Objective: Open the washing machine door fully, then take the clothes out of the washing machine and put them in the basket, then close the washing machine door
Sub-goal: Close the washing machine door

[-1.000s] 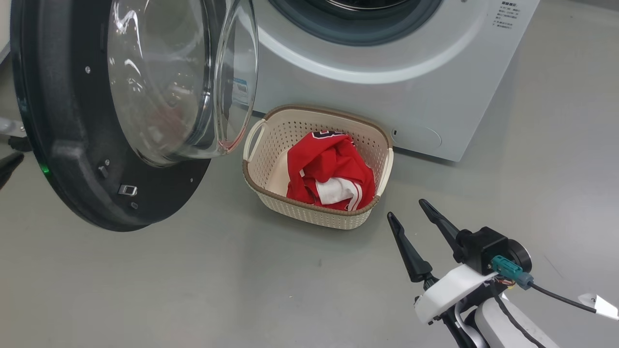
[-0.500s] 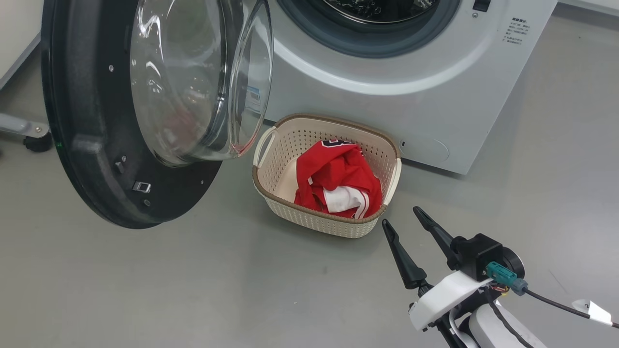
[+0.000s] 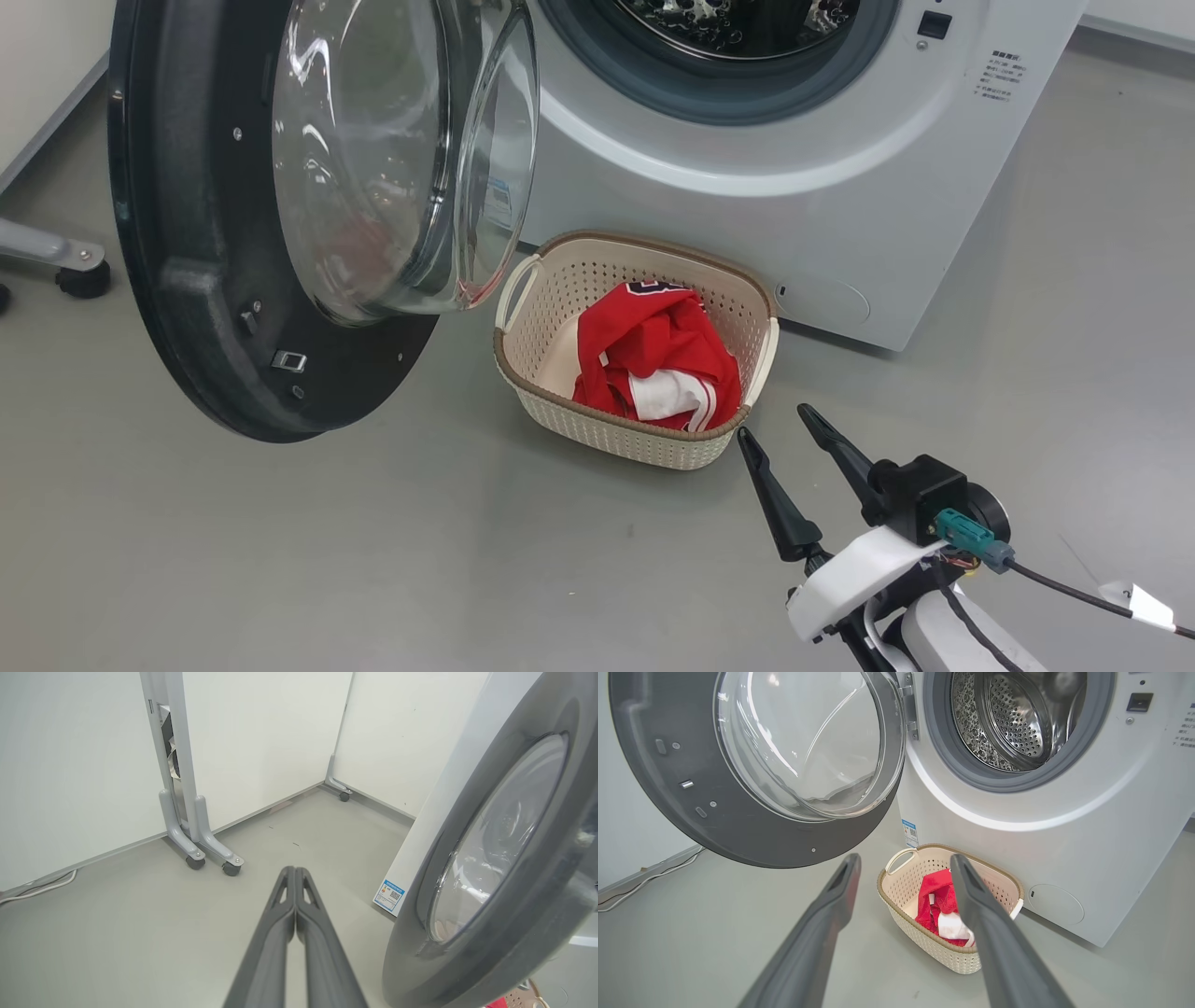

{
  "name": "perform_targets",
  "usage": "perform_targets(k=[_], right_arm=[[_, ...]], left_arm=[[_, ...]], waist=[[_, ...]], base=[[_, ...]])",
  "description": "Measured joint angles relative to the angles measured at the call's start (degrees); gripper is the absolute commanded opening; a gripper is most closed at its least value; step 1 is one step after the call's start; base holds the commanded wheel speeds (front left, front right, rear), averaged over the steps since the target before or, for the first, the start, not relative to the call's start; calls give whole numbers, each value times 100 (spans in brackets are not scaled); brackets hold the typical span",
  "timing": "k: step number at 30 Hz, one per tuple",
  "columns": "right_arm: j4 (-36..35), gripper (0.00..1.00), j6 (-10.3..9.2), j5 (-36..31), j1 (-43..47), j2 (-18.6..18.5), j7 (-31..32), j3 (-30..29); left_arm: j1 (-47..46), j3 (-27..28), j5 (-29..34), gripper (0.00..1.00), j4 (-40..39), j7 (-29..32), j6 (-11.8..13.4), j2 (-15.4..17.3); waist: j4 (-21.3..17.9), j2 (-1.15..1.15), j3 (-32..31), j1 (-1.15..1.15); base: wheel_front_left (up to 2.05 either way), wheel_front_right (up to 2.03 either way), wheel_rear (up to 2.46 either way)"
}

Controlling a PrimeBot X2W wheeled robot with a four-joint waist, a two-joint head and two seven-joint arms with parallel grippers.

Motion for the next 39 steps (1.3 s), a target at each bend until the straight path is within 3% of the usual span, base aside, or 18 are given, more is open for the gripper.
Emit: perform_targets(k=[10,19,21,22,23,39], right_arm=[[48,100,0,9,42,71,-25,2],[87,100,1,9,83,99,-32,3],[88,100,1,9,83,110,-33,4],[89,100,1,9,84,115,-37,4],[91,100,1,9,84,120,-52,7],[134,100,3,9,87,148,-69,9]], left_arm=[[806,-242,617,0,-255,-1441,0,-5],[1170,-430,832,0,-255,-2113,0,-37],[1218,-457,839,22,-285,-2252,0,-63],[1250,-474,884,49,-298,-2318,0,-65],[1274,-478,932,100,-301,-2383,0,-66],[1376,-526,965,100,-331,-2479,0,-229]], waist=[[-6,0,-73,0],[-37,0,-112,0],[-46,0,-117,0],[-52,0,-119,0],[-57,0,-122,0],[-127,0,-156,0]], base=[[0,0,0],[0,0,0],[0,0,0],[0,0,0],[0,0,0],[0,0,0]])
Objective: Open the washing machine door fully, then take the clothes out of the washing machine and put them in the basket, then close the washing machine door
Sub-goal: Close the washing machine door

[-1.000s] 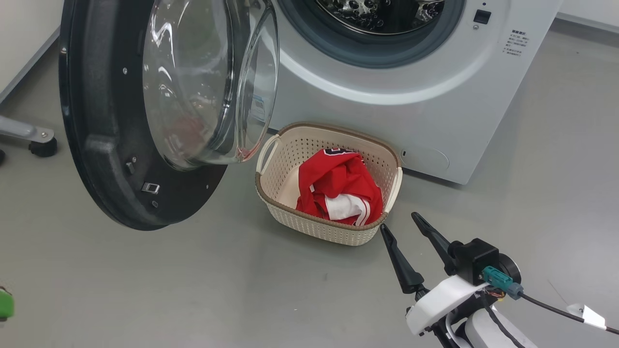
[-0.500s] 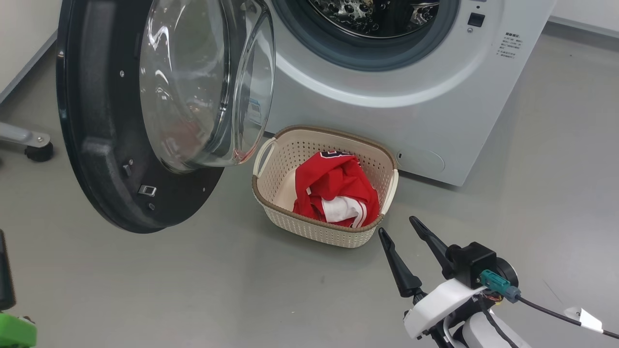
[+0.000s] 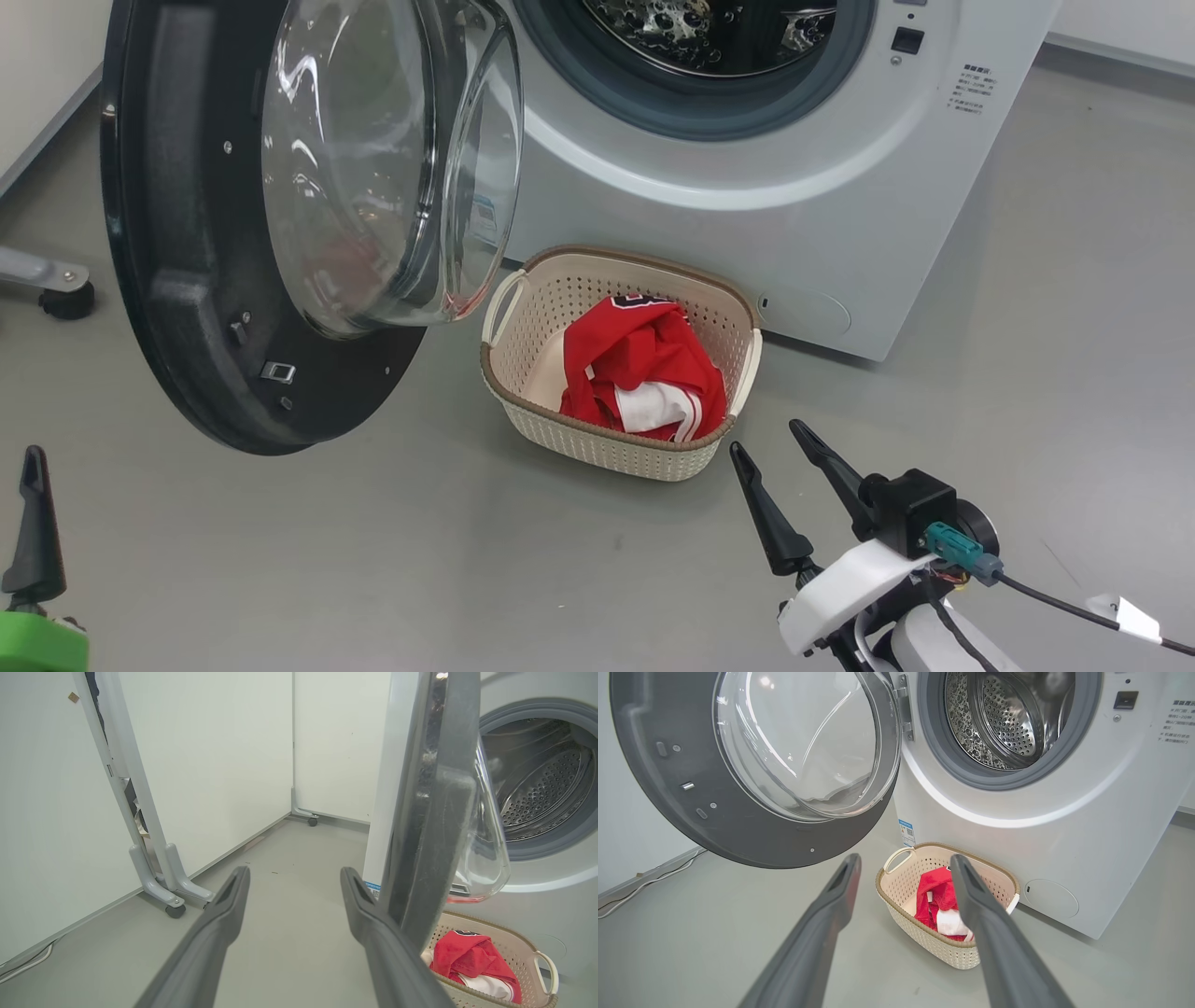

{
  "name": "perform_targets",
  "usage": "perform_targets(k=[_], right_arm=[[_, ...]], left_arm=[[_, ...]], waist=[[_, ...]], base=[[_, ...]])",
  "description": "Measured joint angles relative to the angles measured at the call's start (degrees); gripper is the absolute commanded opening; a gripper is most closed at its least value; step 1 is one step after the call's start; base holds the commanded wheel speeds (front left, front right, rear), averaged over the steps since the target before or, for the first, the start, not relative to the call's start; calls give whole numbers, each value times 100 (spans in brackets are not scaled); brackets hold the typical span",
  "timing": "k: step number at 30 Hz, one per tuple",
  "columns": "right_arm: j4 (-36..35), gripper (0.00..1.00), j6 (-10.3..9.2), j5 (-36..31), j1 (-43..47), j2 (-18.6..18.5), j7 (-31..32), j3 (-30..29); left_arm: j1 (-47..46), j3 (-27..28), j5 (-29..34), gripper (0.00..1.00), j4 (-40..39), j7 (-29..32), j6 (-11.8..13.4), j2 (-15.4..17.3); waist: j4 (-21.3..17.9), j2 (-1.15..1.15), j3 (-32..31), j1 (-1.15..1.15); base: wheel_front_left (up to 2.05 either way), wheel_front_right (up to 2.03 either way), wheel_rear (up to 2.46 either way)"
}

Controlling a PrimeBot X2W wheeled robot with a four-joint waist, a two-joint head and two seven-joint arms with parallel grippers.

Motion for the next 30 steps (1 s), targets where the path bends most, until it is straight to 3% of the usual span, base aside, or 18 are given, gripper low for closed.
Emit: perform_targets(k=[30], right_arm=[[111,100,3,0,25,71,-4,58]], left_arm=[[209,-156,15,100,57,-49,-1,-51]], waist=[[-38,0,-202,0]], base=[[0,0,0]])
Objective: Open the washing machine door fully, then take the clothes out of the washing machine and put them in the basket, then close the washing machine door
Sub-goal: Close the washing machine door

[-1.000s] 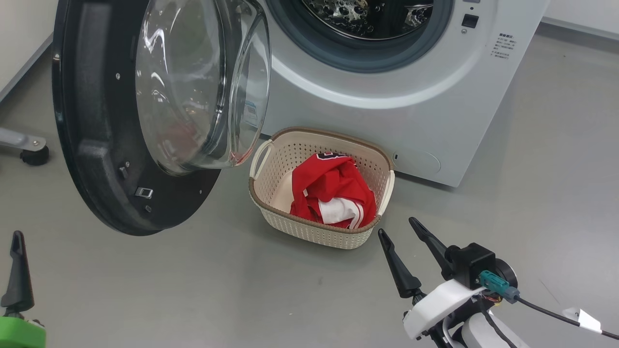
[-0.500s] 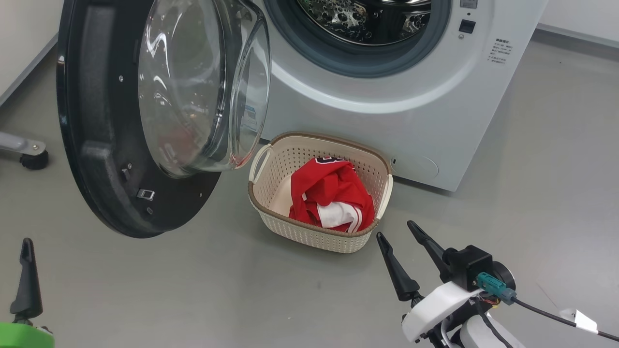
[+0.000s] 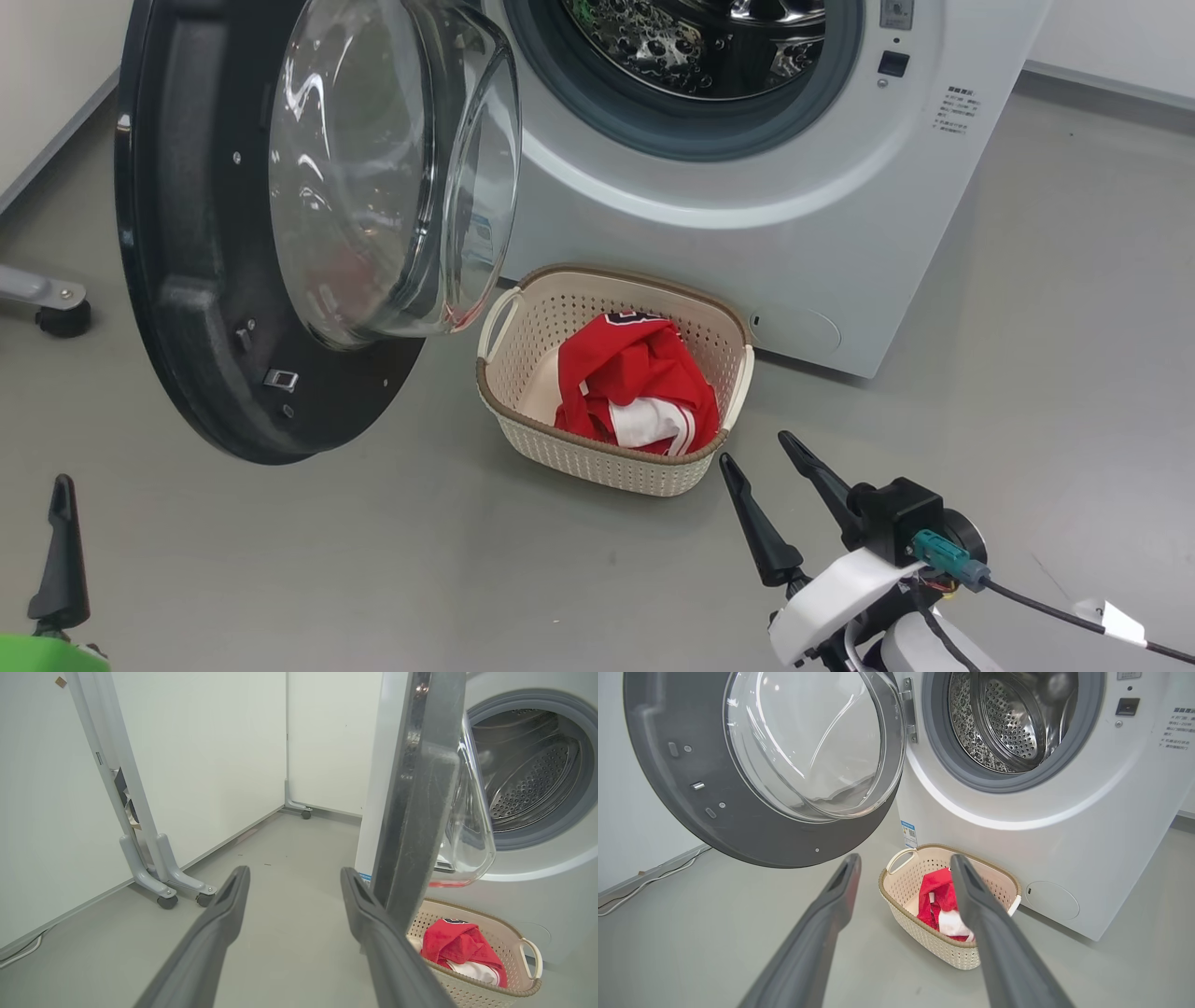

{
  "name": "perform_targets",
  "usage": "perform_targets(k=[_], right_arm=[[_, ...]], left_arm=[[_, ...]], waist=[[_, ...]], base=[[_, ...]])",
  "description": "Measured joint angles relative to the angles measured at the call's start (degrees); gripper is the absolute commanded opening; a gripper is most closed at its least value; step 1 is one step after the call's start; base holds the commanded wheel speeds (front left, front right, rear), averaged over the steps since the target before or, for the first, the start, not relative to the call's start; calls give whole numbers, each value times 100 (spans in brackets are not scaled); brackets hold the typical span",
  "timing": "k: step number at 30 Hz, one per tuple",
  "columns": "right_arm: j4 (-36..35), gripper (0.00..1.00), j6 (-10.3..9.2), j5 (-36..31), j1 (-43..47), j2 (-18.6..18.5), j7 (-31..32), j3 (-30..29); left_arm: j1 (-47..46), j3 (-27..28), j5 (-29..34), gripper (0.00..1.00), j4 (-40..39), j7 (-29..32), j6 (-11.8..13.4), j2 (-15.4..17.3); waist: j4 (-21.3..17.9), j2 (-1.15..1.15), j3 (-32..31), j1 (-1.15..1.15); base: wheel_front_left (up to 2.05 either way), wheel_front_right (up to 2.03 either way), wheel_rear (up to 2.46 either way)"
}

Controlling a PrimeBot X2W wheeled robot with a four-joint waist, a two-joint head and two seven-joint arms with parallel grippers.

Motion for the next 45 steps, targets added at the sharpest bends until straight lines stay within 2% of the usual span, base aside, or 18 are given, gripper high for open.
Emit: perform_targets(k=[45], right_arm=[[1,100,0,-1,0,14,-1,-68]], left_arm=[[2,14,-25,100,12,-42,0,43]], waist=[[-11,0,136,0]], base=[[0,0,0]])
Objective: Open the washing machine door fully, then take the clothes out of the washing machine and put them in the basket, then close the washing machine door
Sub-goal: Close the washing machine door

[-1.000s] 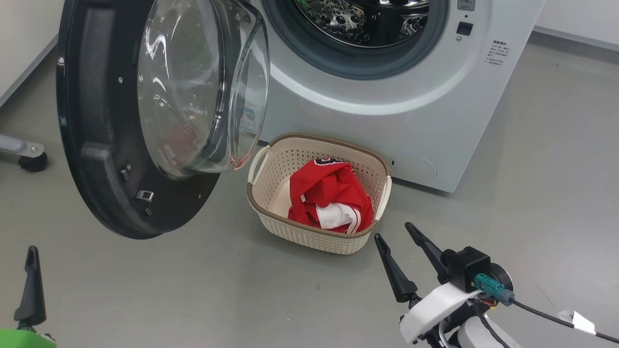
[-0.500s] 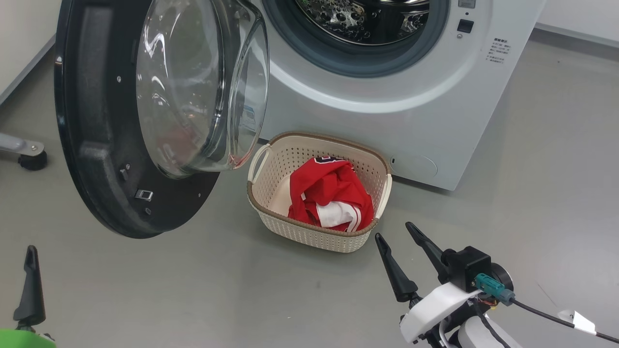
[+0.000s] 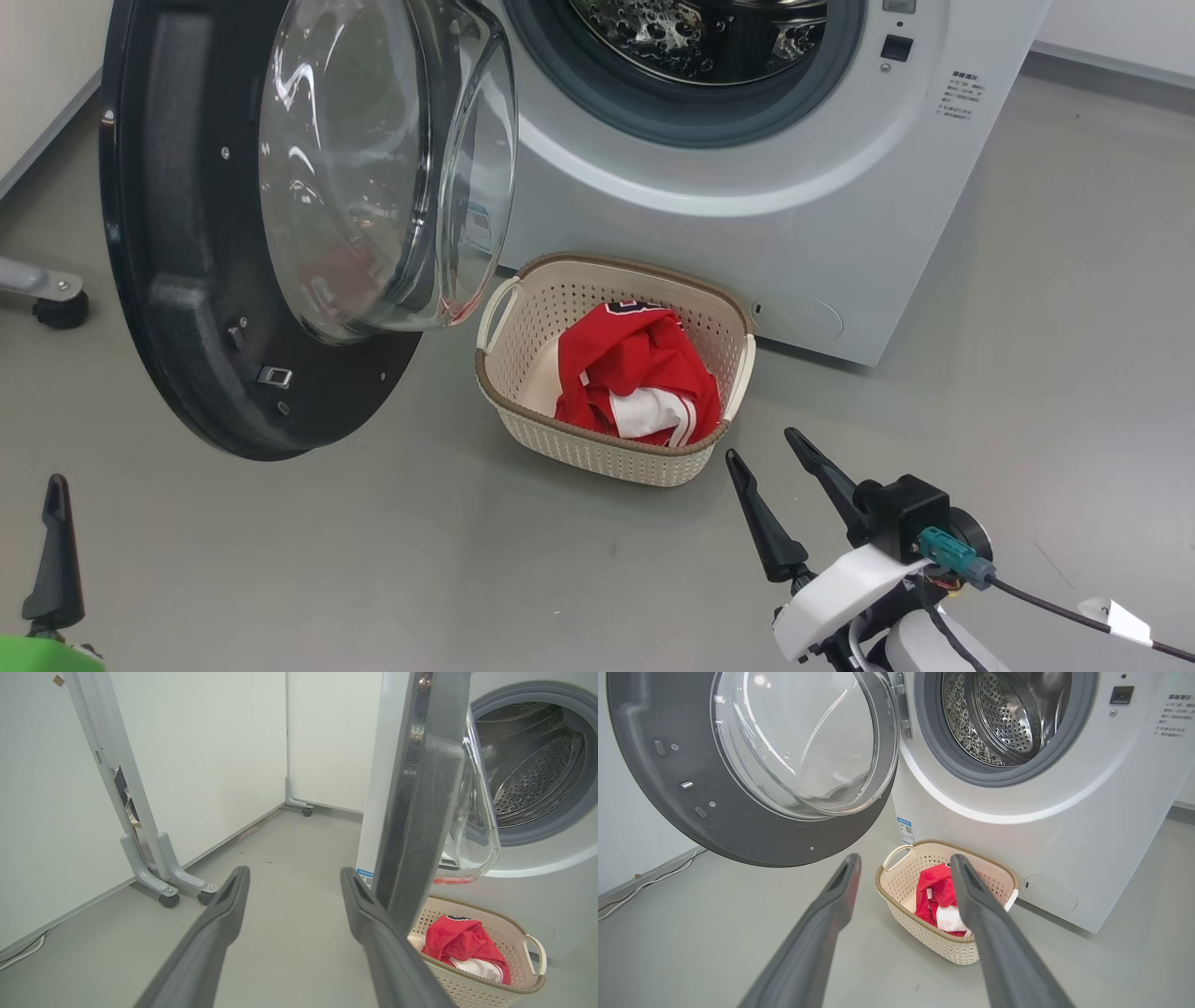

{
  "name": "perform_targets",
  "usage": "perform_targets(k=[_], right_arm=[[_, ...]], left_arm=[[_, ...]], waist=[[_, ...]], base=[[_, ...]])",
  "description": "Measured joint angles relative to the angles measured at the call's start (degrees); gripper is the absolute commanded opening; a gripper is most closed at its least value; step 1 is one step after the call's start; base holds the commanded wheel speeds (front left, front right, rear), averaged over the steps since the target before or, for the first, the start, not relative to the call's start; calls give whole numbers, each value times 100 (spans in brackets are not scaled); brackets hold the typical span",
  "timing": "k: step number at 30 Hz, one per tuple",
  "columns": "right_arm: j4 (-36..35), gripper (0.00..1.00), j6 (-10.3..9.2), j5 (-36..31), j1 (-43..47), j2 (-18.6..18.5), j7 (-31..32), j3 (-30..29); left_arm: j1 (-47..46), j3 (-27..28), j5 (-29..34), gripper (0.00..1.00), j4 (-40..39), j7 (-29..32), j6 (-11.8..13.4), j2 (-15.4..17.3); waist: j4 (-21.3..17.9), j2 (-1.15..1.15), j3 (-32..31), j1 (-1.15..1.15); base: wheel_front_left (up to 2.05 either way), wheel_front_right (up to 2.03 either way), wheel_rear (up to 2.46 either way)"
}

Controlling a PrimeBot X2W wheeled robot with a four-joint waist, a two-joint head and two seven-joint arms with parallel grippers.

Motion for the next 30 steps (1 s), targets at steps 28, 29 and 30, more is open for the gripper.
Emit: perform_targets(k=[28,29,30], right_arm=[[4,100,7,-2,-2,1,-8,-10],[4,100,7,-2,-3,2,-8,-10],[4,100,7,-8,-3,2,-8,-10]], left_arm=[[-480,-148,-10,0,-313,141,0,731],[-572,-101,-79,0,-323,181,0,771],[-656,-41,-165,0,-323,236,0,797]], waist=[[36,0,113,0],[39,0,119,0],[41,0,125,0]], base=[[0,0,0],[0,0,0],[0,0,0]])
